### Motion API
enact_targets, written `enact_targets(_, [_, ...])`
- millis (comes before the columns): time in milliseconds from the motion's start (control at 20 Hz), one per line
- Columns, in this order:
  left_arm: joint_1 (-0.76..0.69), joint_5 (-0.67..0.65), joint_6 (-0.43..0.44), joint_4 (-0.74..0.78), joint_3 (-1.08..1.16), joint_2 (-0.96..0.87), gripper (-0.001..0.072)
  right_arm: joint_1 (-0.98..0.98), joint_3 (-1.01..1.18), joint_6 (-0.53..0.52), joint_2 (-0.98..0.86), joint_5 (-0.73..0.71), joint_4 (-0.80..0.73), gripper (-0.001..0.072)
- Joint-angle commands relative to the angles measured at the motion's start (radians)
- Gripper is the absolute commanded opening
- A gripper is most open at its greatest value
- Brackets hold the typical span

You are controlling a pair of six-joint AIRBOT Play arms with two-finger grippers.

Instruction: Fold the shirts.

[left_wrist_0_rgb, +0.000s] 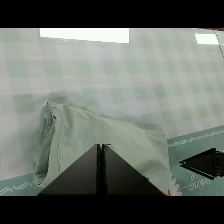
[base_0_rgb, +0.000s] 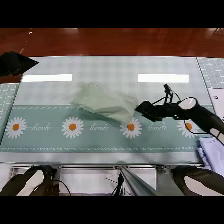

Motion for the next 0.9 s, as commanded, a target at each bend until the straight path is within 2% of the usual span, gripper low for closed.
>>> enact_targets(0, [0.0,-0.002,0.0,0.001,0.0,0.0,0.0029,0.116,-0.029,-0.031,-0.066,-0.205,0.203,0.0607])
enact_targets(150, [-0.001,-0.002,0.0,0.0,0.0,0.0,0.0029,0.171,-0.029,-0.091,-0.097,-0.269,0.313,0.0577])
enact_targets(250, [-0.002,-0.002,0.0,0.0,0.0,0.0,0.0029,0.175,-0.026,-0.123,-0.098,-0.285,0.35,0.0385])
enact_targets(350, [-0.002,-0.002,-0.003,0.0,0.0,0.0,0.0029,0.175,-0.018,-0.14,-0.1,-0.301,0.35,0.0306])
enact_targets(400, [-0.002,-0.002,-0.003,0.0,0.0,0.0,0.0029,0.175,-0.015,-0.146,-0.1,-0.304,0.352,0.0191])
enact_targets(450, [-0.002,-0.002,-0.003,0.0,0.0,0.0,0.0029,0.175,-0.012,-0.147,-0.1,-0.303,0.35,0.0026])
enact_targets(550, [-0.002,-0.002,-0.003,0.0,0.0,0.0,0.0029,0.174,-0.002,-0.186,-0.099,-0.293,0.349,0.0015])
enact_targets(650, [-0.002,-0.002,-0.003,0.0,0.0,0.0,0.0029,0.142,0.033,-0.307,-0.084,-0.202,0.347,0.0016])
enact_targets(700, [-0.002,-0.002,-0.003,0.0,0.0,0.0,0.0029,0.111,0.05,-0.332,-0.062,-0.157,0.346,0.0016])
enact_targets(850, [-0.002,0.017,-0.003,0.0,-0.001,-0.008,0.0029,-0.053,0.118,-0.301,0.07,-0.022,0.291,0.0016])
